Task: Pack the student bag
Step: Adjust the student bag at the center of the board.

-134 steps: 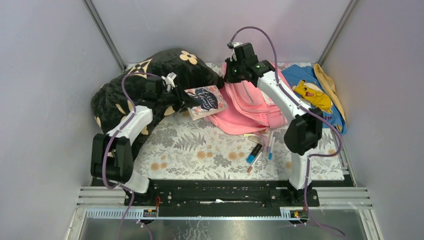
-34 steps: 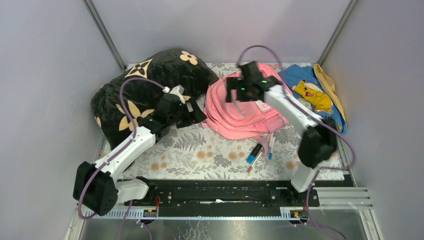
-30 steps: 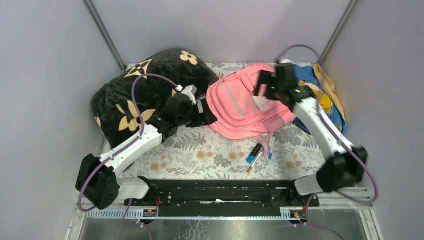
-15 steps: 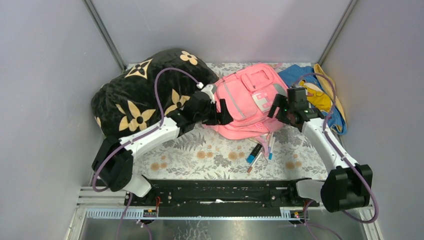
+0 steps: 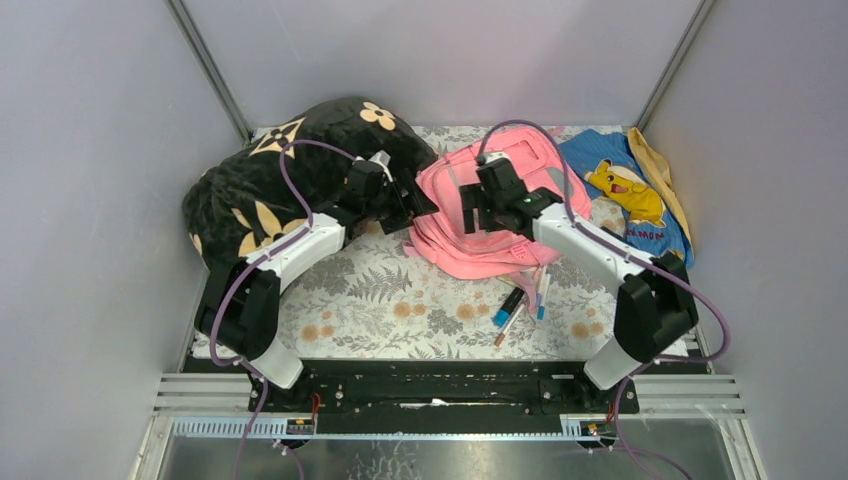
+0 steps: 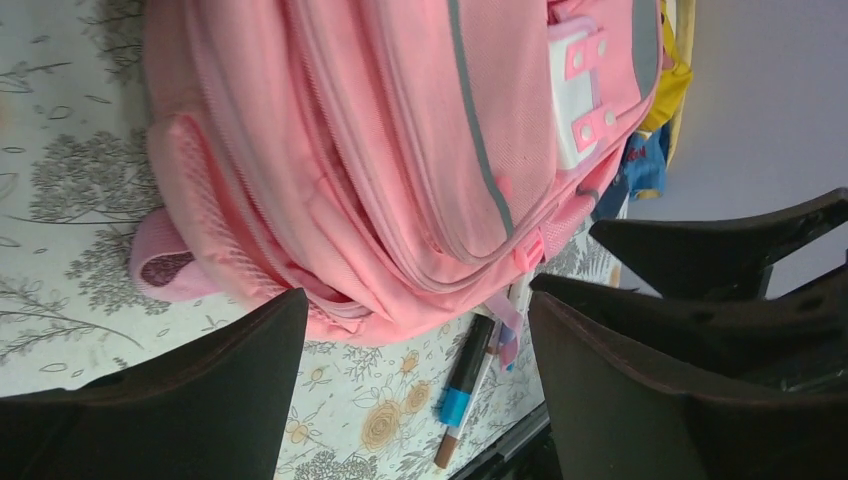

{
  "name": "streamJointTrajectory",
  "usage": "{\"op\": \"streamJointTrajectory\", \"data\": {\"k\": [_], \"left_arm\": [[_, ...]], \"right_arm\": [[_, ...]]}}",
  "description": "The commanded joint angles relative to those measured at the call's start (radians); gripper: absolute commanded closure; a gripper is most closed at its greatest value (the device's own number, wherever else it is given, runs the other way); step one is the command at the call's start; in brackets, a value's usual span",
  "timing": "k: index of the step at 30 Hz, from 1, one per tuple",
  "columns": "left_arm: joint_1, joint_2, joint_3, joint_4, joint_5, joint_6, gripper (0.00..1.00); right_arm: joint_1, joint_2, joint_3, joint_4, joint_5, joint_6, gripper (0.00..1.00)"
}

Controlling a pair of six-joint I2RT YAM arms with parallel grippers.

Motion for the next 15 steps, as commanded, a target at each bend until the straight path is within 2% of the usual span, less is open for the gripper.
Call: {"op": "streamJointTrajectory", "data": {"k": [1,7,15], "left_arm": [[0.034,0.006,-0.022,0.083,0.076,-0.076,0.12],[0.086,-0.025,-0.096,0.165,0.099,-0.157,0.13],[0.157,-0.126,-0.188,0.154,0.092,-0.157,0.13]], "right_arm": [[0.07,0.08,0.111,0.048,0.051,-0.06,0.14],[0.135,0.195,0.194,0.103,0.091,-0.086,0.15],[0.158,0.374,0.363,0.1,0.122,-0.118,0.26]]}}
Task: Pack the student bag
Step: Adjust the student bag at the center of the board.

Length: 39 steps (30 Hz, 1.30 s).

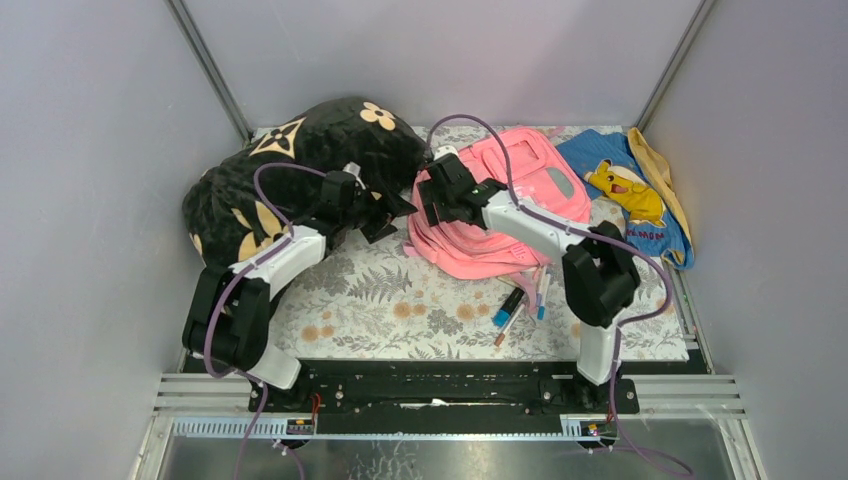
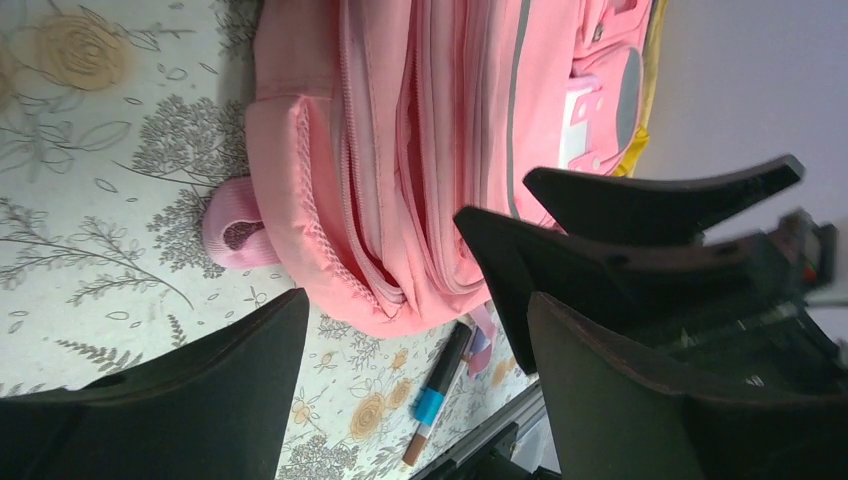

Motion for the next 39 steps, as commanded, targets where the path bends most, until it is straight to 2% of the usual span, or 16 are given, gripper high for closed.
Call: {"op": "streamJointTrajectory", "data": {"k": [1,8,11,15,18,19,28,33,36,37,38,39], "left_arm": [[0.033,-0.072,-0.039,0.056,0.013,-0.01,0.13],[0.073,-0.112,-0.102,0.071,0.016,-0.022,0.13],[0.083,-0.112,-0.114,0.074,0.026,-0.02,0.13],[0.088,-0.104,-0.12,0.086,0.037,-0.022,0.13],[0.087,-0.099,-0.12,0.092,0.041,-0.021,0.13],[0.087,-0.099,-0.119,0.094,0.042,-0.019,0.13],[0.085,-0.078,-0.085,0.119,0.1,0.015,0.14],[0.064,-0.072,-0.065,0.137,0.128,0.032,0.14],[0.064,-0.069,-0.076,0.162,0.147,0.03,0.14],[0.064,-0.069,-0.077,0.162,0.149,0.031,0.13],[0.064,-0.068,-0.078,0.16,0.154,0.035,0.14],[0.064,-0.065,-0.078,0.158,0.156,0.039,0.14]], "right_arm": [[0.008,0.088,0.112,0.028,0.07,-0.033,0.26],[0.014,0.181,0.143,0.026,0.162,-0.049,0.26],[0.027,0.188,0.14,0.028,0.248,-0.069,0.32],[0.03,0.154,0.13,0.034,0.297,-0.072,0.64],[0.03,0.11,0.133,0.033,0.294,-0.073,0.97],[0.03,0.095,0.142,0.025,0.291,-0.071,1.0],[0.028,-0.024,0.21,-0.042,0.185,-0.062,1.0],[-0.03,-0.105,0.109,0.024,0.127,0.017,1.0],[-0.093,-0.136,0.003,0.108,0.007,0.087,1.0],[-0.102,-0.128,0.003,0.095,-0.028,0.101,0.92],[-0.103,-0.126,0.012,0.075,-0.048,0.103,0.79],[-0.104,-0.131,0.016,0.062,-0.066,0.104,0.57]]}}
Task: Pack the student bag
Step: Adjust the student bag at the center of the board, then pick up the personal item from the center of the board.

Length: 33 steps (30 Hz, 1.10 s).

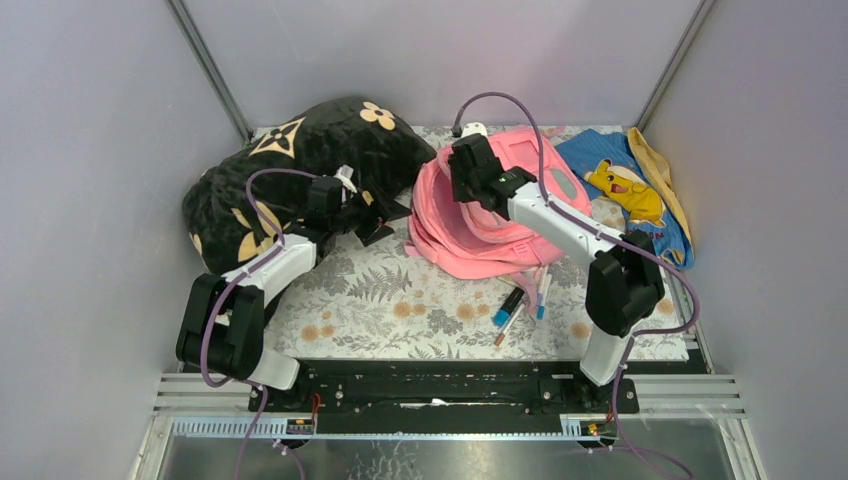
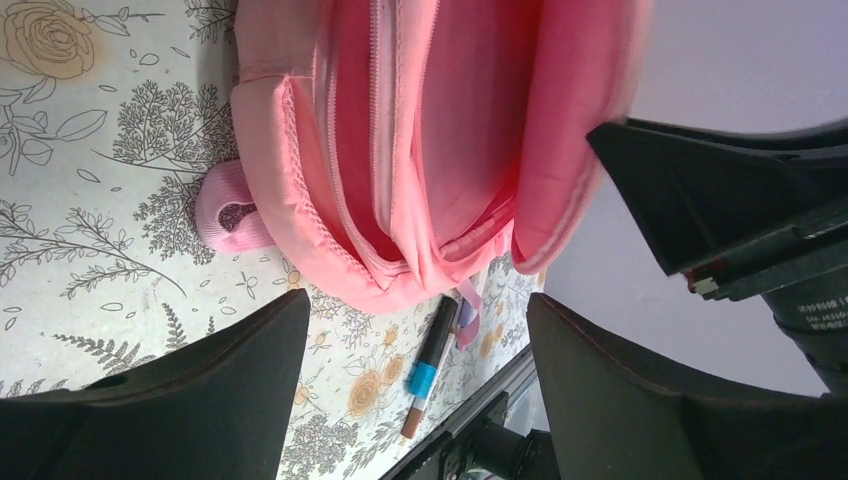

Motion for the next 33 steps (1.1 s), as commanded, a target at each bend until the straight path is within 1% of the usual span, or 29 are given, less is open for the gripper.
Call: {"op": "streamJointTrajectory", "data": {"k": [1,2,3,5,7,9,10,11,12,15,16,17,19,21,23,26,30,33], "left_arm": [[-0.004,0.012,0.024,0.062,0.04,0.045,0.14],[-0.006,0.01,0.031,0.047,0.037,0.063,0.14],[-0.011,0.01,0.045,0.023,0.028,0.091,0.14],[-0.035,0.006,0.085,-0.056,-0.026,0.16,0.13],[-0.062,0.003,0.125,-0.125,-0.065,0.213,0.13],[-0.088,-0.001,0.154,-0.15,-0.087,0.24,0.13],[-0.099,0.001,0.164,-0.155,-0.091,0.248,0.13],[-0.11,0.002,0.172,-0.156,-0.093,0.251,0.13],[-0.122,0.004,0.18,-0.156,-0.094,0.253,0.13],[-0.159,0.022,0.197,-0.146,-0.081,0.256,0.13],[-0.168,0.028,0.202,-0.142,-0.075,0.257,0.13],[-0.176,0.037,0.206,-0.142,-0.07,0.259,0.13],[-0.188,0.05,0.209,-0.141,-0.058,0.265,0.13],[-0.194,0.052,0.207,-0.141,-0.051,0.27,0.13],[-0.197,0.05,0.204,-0.142,-0.046,0.277,0.13],[-0.199,0.051,0.206,-0.159,-0.043,0.294,0.13],[-0.199,0.045,0.215,-0.189,-0.043,0.323,0.13],[-0.199,0.033,0.208,-0.193,-0.045,0.336,0.12]], "right_arm": [[-0.031,-0.061,-0.012,0.035,-0.109,0.077,0.37],[-0.031,-0.089,-0.032,0.047,-0.078,0.075,0.28],[-0.033,-0.124,-0.066,0.069,-0.034,0.068,0.23],[-0.051,-0.206,-0.144,0.114,0.065,0.059,0.18],[-0.101,-0.309,-0.231,0.135,0.124,0.073,0.14],[-0.186,-0.409,-0.322,0.129,0.187,0.121,0.1],[-0.24,-0.45,-0.376,0.1,0.218,0.161,0.1],[-0.31,-0.486,-0.414,0.067,0.223,0.202,0.1],[-0.387,-0.513,-0.447,0.032,0.193,0.248,0.1],[-0.681,-0.551,-0.545,-0.032,0.028,0.349,0.11],[-0.741,-0.558,-0.573,-0.035,-0.008,0.368,0.11],[-0.772,-0.563,-0.597,-0.03,-0.007,0.381,0.1],[-0.792,-0.552,-0.62,-0.028,0.057,0.402,0.08],[-0.805,-0.505,-0.611,-0.025,0.111,0.399,0.06],[-0.833,-0.43,-0.58,-0.045,0.116,0.411,0.03],[-0.868,-0.304,-0.521,-0.031,0.091,0.397,0.01],[-0.89,-0.187,-0.477,-0.014,0.149,0.378,0.0],[-0.935,-0.155,-0.494,0.093,0.048,0.321,0.0]]}}
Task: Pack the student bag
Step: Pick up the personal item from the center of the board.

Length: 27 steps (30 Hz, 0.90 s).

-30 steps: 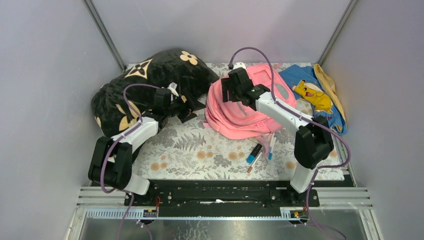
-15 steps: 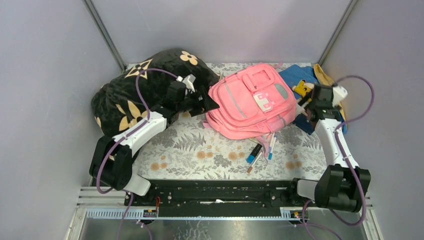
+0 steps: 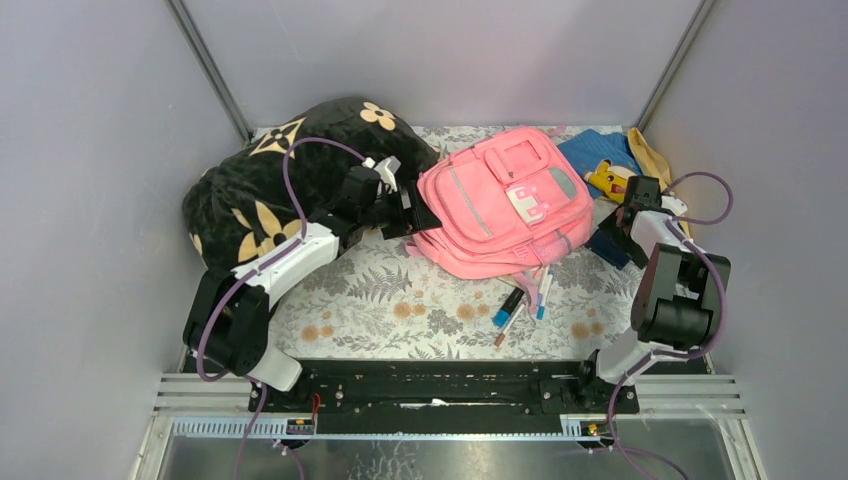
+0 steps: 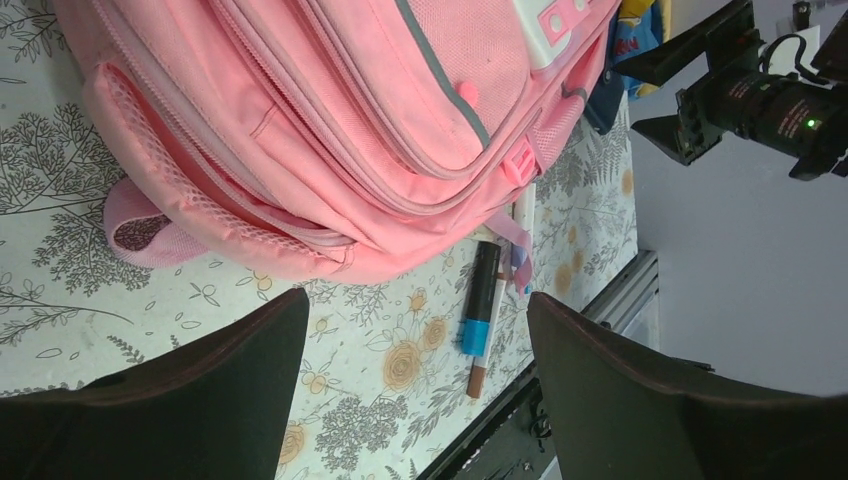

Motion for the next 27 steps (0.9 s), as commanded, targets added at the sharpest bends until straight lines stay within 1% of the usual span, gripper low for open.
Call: {"op": "streamJointTrajectory", "data": {"k": [1,4,7,8,14,17,19,21,24,27], "left_arm": [[-0.003,-0.023,0.017,-0.012,0.01,0.052,0.12],[-0.003,-0.013,0.011,-0.008,0.027,0.054,0.12],[-0.002,0.014,0.031,-0.024,0.064,0.054,0.12],[-0.002,0.019,0.034,-0.021,0.072,0.051,0.12],[-0.003,0.02,0.031,-0.01,0.072,0.057,0.12],[-0.003,0.022,0.032,-0.019,0.075,0.064,0.12],[-0.003,0.019,0.029,-0.023,0.077,0.068,0.12],[-0.003,0.016,0.025,-0.029,0.077,0.066,0.12],[-0.003,0.012,0.018,-0.026,0.1,0.061,0.12],[-0.007,0.012,0.012,-0.017,0.106,0.056,0.12]], "right_arm": [[-0.044,0.038,0.041,0.138,-0.078,-0.081,0.01],[-0.044,0.072,0.11,0.151,-0.186,-0.153,0.1],[-0.044,0.112,0.157,0.151,-0.255,-0.151,0.19],[-0.044,0.126,0.169,0.15,-0.274,-0.149,0.2],[-0.044,0.247,0.203,0.177,-0.316,-0.154,0.2],[-0.044,0.287,0.206,0.149,-0.33,-0.127,0.19],[-0.044,0.266,0.173,0.115,-0.34,-0.086,0.17],[-0.043,0.212,0.107,0.087,-0.349,-0.051,0.15],[-0.043,0.083,-0.015,0.039,-0.323,-0.018,0.13],[-0.043,-0.047,-0.138,0.019,-0.38,0.001,0.12]]}}
